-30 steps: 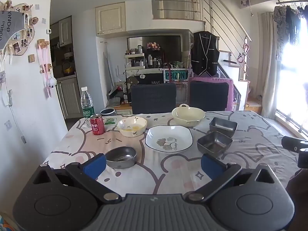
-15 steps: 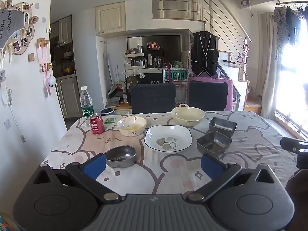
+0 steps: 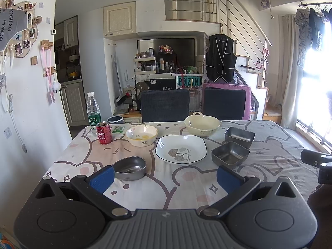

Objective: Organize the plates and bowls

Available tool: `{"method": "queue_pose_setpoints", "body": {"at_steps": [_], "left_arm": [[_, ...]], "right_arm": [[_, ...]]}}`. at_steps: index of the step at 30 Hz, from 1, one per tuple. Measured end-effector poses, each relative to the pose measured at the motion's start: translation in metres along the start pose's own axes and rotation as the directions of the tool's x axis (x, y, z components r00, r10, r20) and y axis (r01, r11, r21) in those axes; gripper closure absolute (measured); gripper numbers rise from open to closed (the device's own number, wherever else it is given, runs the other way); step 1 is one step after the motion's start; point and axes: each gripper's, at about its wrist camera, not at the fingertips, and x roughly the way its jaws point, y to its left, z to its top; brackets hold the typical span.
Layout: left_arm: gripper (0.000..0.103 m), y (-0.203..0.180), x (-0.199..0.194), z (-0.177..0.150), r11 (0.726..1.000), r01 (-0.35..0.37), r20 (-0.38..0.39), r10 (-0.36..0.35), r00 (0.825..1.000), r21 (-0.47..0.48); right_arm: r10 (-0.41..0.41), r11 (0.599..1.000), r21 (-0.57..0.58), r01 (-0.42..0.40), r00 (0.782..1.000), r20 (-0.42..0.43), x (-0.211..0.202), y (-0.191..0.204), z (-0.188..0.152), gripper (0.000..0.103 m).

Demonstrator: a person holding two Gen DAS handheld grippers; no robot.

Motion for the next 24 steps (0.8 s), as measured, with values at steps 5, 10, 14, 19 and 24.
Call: {"method": "queue_pose_setpoints", "body": {"at_steps": [5, 10, 14, 19, 24], "left_arm": [[0.0, 0.0, 0.0001, 0.0, 1.0, 0.001, 0.0, -0.001, 1.0, -0.001], [0.0, 0.0002, 0.0, 0.0, 1.0, 0.001, 0.0, -0.001, 1.0, -0.002], [0.0, 0.0004, 0.0001, 0.0, 1.0, 0.002, -0.001, -0.002, 1.0, -0.002], [0.0, 0.0002, 0.0002, 0.0001, 1.0, 0.002, -0.001, -0.002, 1.0, -0.003], [0.0, 0.0004, 0.0002, 0.0001, 1.0, 0.002, 0.0, -0.002, 1.0, -0.004]], "right_arm": [[0.0, 1.0, -0.001, 0.0, 1.0, -0.001, -0.0002, 0.0, -0.0003, 0.0], [0.0, 1.0, -0.002, 0.0, 1.0, -0.002, -0.0004, 0.0009, -0.0007, 0.0], [0.0, 1.0, -0.002, 0.0, 1.0, -0.002, -0.0001, 0.0009, -0.0005, 0.0], [0.0, 1.0, -0.002, 0.0, 1.0, -0.003, 0.0001, 0.0011, -0.0005, 0.0], [-0.001, 1.0, -0.003, 0.001, 1.0, -0.003, 0.0004, 0.0014, -0.0003, 0.0]]}}
